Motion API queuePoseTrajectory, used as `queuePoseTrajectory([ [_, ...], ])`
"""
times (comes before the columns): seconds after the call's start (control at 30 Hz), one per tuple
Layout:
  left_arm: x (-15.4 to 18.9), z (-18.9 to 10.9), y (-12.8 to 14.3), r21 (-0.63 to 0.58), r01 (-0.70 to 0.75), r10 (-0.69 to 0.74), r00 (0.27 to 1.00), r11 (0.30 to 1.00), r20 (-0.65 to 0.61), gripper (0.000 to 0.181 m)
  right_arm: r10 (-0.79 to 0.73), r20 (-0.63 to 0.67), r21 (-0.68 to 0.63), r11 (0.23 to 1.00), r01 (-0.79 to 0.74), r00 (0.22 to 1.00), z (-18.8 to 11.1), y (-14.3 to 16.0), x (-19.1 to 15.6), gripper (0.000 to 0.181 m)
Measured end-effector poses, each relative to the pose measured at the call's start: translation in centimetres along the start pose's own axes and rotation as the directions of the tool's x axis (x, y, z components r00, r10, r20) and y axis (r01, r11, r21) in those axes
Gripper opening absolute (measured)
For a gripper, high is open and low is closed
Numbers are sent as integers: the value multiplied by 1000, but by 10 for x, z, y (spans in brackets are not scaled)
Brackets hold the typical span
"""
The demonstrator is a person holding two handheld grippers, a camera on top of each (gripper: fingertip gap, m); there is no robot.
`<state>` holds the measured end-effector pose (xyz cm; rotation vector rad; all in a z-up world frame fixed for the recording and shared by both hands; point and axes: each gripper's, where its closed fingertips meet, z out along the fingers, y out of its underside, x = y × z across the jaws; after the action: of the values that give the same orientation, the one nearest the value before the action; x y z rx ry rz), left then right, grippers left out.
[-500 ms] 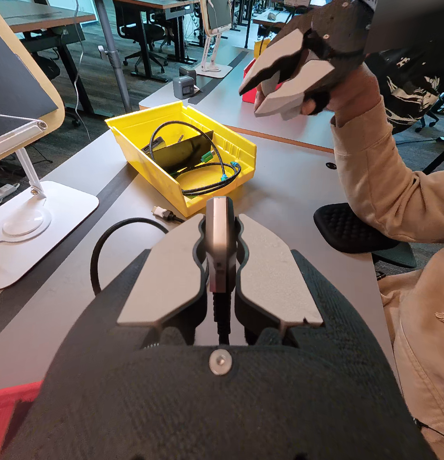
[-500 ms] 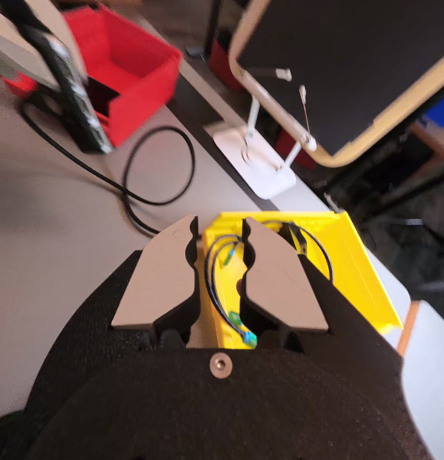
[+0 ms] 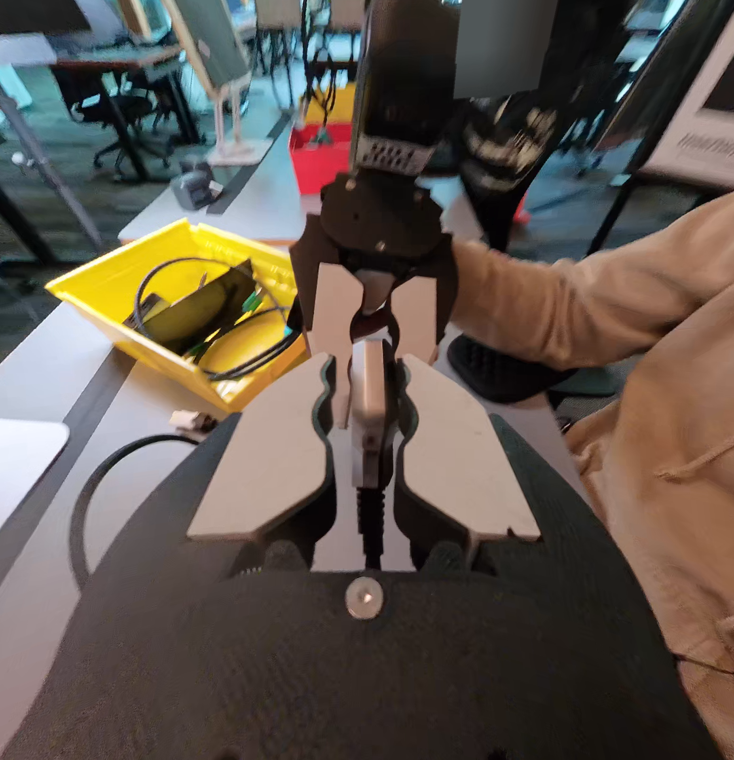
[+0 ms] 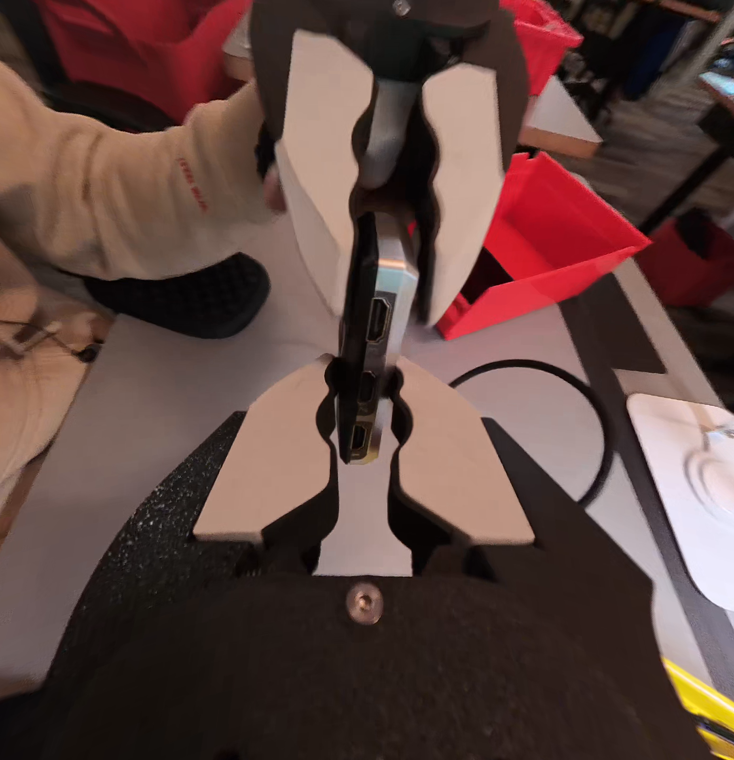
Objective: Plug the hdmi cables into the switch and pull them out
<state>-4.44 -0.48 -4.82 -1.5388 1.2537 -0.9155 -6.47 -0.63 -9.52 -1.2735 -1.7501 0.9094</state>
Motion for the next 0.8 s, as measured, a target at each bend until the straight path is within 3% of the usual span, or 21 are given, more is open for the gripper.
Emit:
queuePoseTrajectory([
  [0.1, -7, -29, -24, 193, 108, -101, 994, 975, -47, 39, -15, 42, -33, 999, 17, 999, -20, 10, -5, 22],
  [0.17, -41, -45, -13, 210, 144, -167, 981, 967, 96, 42, -11, 68, -24, 1000, 12, 998, -35, 12, -9, 22],
  [0.23, -84, -52, 24, 87, 174, -193, 924, 981, 329, 49, -1, 73, -9, 1000, 1, 997, -46, 12, -9, 22],
  [0.3, -114, -49, 64, -35, 235, -190, 860, 971, 474, 53, 9, 98, -14, 1000, -8, 995, -50, 15, -12, 22],
  [0.4, -136, -21, 110, -162, 314, -182, 820, 936, 542, 57, 14, 131, -25, 1000, -11, 991, -49, 19, -16, 22],
  [0.47, -150, -7, 142, -275, 326, -106, 797, 905, 595, 41, 17, 147, -27, 1000, -13, 989, -47, 21, -17, 22],
  [0.53, -153, 1, 158, -345, 296, -36, 802, 890, 596, 25, 18, 131, -27, 1000, -14, 991, -46, 22, -14, 22],
  [0.63, -137, 6, 136, -323, 196, -2, 859, 926, 513, 1, 23, 62, -19, 1000, -22, 998, -51, 24, 0, 22],
  [0.8, -106, -4, 95, -309, 41, 92, 909, 950, 406, 1, 18, -123, -7, 1000, -19, 992, -65, 29, 33, 24],
])
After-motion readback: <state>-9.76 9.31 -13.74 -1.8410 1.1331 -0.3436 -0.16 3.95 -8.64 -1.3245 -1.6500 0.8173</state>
